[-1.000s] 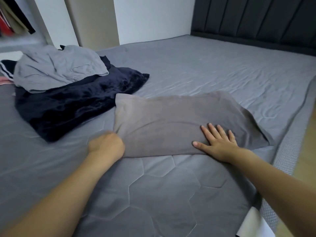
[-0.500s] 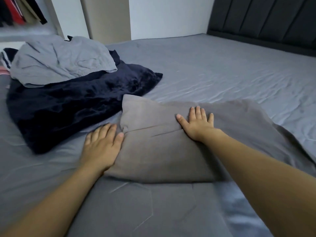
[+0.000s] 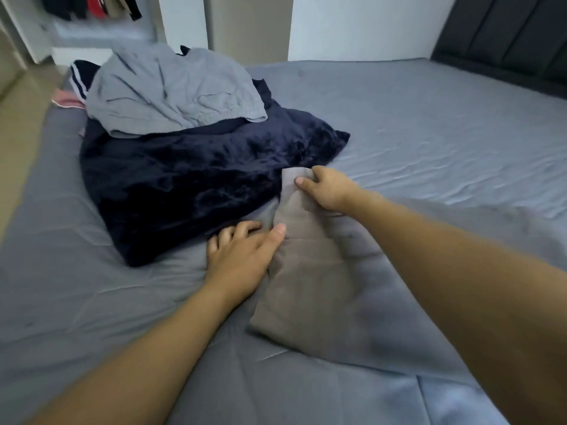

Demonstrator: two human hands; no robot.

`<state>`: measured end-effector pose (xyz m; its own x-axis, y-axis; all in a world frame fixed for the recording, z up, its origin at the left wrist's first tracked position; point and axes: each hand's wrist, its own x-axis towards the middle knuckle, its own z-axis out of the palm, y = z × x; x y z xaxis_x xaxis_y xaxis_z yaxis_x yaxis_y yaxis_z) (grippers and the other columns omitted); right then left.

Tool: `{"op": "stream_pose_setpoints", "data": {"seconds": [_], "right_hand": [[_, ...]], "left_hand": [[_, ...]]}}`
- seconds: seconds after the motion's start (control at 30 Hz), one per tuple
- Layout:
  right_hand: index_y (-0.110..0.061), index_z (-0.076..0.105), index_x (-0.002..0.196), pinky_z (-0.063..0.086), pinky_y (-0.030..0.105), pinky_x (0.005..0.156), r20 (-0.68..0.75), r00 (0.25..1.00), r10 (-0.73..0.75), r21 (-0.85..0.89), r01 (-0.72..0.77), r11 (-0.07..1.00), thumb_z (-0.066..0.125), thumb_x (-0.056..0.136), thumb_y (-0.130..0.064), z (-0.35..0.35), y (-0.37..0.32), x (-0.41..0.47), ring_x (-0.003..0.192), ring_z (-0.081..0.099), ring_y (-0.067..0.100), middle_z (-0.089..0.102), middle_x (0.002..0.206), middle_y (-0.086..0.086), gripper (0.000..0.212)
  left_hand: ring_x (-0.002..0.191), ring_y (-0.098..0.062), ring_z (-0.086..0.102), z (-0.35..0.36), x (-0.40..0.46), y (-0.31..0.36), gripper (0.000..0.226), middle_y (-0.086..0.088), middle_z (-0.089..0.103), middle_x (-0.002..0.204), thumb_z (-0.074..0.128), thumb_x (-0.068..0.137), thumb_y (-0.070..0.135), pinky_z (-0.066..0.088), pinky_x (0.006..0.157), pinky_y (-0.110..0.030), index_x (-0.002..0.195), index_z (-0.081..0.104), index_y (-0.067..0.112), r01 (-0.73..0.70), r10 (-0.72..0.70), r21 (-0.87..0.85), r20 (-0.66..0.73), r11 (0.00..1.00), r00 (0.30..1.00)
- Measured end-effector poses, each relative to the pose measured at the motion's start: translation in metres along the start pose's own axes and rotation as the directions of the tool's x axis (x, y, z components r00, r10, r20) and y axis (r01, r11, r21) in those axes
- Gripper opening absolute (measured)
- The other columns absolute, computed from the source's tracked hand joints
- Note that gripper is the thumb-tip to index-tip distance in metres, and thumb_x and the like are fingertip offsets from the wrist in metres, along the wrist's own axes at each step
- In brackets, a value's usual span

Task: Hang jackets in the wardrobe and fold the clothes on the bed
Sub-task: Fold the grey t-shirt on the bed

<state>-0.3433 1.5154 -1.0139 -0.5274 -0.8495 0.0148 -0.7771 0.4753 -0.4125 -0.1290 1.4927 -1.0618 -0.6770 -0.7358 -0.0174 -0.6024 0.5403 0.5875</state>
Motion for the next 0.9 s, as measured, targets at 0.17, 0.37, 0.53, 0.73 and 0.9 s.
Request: {"op": "stream_pose_setpoints", "data": {"seconds": [0.17,0.37,0.53,0.73,0.9], "right_hand": [[-0.012,0.052,0.093,0.032,0.027,0.075,-0.122,0.992,0.021,0.199,0.004,0.980,0.045,0.102,-0.033,-0.062,-0.028,-0.031,0.091,0.047,0.020,0.052,0.091,-0.002,0.024],[-0.008,0.053,0.107,0.038,0.030,0.085,-0.406,0.901,0.157,0.396,0.019,0.918,0.041,0.103,-0.029,-0.151,-0.050,-0.076,0.100,0.052,0.025,0.055,0.105,0.009,0.024],[-0.005,0.054,0.102,0.041,0.034,0.084,-0.583,0.747,0.319,0.552,0.076,0.831,0.044,0.099,-0.044,-0.255,-0.080,-0.113,0.098,0.055,0.027,0.059,0.102,0.010,0.041],[-0.003,0.041,0.138,0.041,0.037,0.092,-0.502,0.722,0.477,0.751,0.089,0.655,0.040,0.103,-0.032,-0.320,-0.133,-0.123,0.111,0.051,0.030,0.055,0.127,0.016,0.045],[-0.005,0.047,0.136,0.036,0.030,0.079,-0.355,0.769,0.532,0.914,0.164,0.372,0.044,0.101,-0.026,-0.340,-0.180,-0.124,0.097,0.048,0.022,0.056,0.130,0.013,0.041]], "left_hand": [[0.121,-0.018,0.056,-0.020,-0.032,0.023,0.066,0.015,0.063,0.121,0.061,0.057,0.080,0.040,0.109,-0.042,0.101,0.074,0.033,0.149,0.000,-0.391,0.356,0.908,0.934],[0.086,-0.035,0.071,-0.083,-0.057,0.102,0.015,-0.017,0.075,0.093,0.063,0.090,0.007,0.056,0.083,-0.047,0.100,0.073,0.004,0.305,0.038,-0.672,0.444,0.675,0.895],[0.088,-0.032,0.071,-0.172,-0.062,0.174,0.023,-0.016,0.074,0.098,0.064,0.089,0.015,0.055,0.079,-0.038,0.110,0.069,0.006,0.172,0.087,-0.652,0.346,0.739,0.934],[0.095,-0.031,0.070,-0.291,-0.070,0.217,0.027,-0.015,0.073,0.101,0.072,0.085,0.018,0.056,0.086,-0.042,0.106,0.067,0.001,-0.031,0.102,-0.533,0.103,0.846,0.989],[0.075,-0.026,0.061,-0.360,-0.079,0.229,0.029,-0.013,0.068,0.104,0.071,0.086,0.026,0.045,0.063,-0.028,0.106,0.065,0.006,-0.124,0.130,-0.297,0.000,0.947,0.992]]}}
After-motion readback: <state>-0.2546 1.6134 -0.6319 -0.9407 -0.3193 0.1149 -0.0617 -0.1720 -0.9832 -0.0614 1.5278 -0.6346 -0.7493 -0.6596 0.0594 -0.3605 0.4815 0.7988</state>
